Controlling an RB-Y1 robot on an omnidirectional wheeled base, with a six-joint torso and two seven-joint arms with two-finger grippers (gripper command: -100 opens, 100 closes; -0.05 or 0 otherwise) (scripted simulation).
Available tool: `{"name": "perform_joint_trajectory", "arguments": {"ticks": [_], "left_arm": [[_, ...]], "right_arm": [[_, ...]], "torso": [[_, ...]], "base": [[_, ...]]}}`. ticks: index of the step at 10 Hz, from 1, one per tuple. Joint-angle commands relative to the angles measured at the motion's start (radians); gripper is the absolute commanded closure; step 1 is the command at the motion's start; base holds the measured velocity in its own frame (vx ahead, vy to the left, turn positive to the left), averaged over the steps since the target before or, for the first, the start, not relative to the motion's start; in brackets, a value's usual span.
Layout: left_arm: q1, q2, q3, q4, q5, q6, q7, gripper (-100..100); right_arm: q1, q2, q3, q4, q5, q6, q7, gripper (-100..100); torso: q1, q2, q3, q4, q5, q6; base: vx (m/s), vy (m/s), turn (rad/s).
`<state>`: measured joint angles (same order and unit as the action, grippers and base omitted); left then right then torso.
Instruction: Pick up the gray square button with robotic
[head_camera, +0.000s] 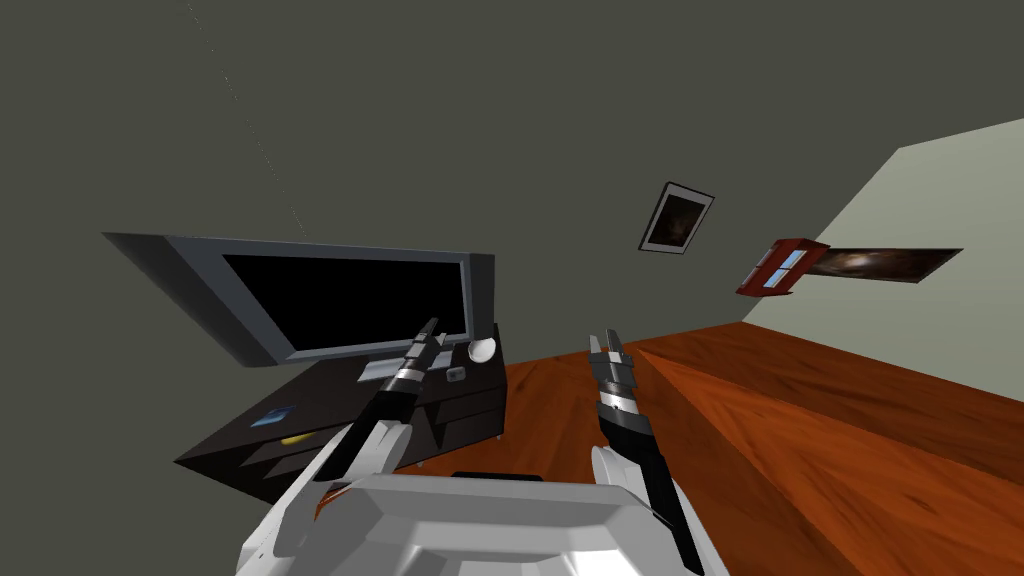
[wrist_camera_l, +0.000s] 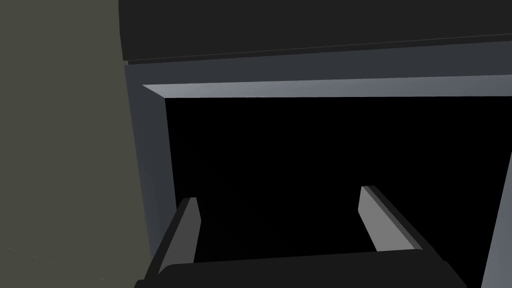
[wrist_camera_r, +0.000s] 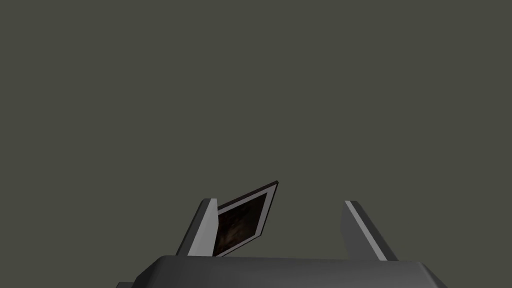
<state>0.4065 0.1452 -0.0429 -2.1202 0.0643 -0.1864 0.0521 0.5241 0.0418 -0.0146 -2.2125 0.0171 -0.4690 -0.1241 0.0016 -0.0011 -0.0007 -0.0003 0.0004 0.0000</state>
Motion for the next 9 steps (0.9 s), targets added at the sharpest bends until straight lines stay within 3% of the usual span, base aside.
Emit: {"name": "perform_joint_trajectory", "arguments": {"ticks": [1, 9], "left_arm": [[-0.005, 0.002, -0.002, 0.001, 0.004, 0.031, 0.008, -100], [-0.082, 0.012, -0.011, 0.073, 0.041, 0.222, 0.069, -100]], "right_arm": [[0.000, 0.000, 0.000, 0.000, 0.000, 0.000, 0.000, 0], [0.000, 0.000, 0.000, 0.000, 0.000, 0.000, 0.000, 0]], "torso": [[0.000, 0.000, 0.000, 0.000, 0.000, 0.000], [0.000, 0.000, 0.000, 0.000, 0.000, 0.000]], "base": [[0.008, 0.019, -0.018], [0.010, 0.023, -0.027]]}}
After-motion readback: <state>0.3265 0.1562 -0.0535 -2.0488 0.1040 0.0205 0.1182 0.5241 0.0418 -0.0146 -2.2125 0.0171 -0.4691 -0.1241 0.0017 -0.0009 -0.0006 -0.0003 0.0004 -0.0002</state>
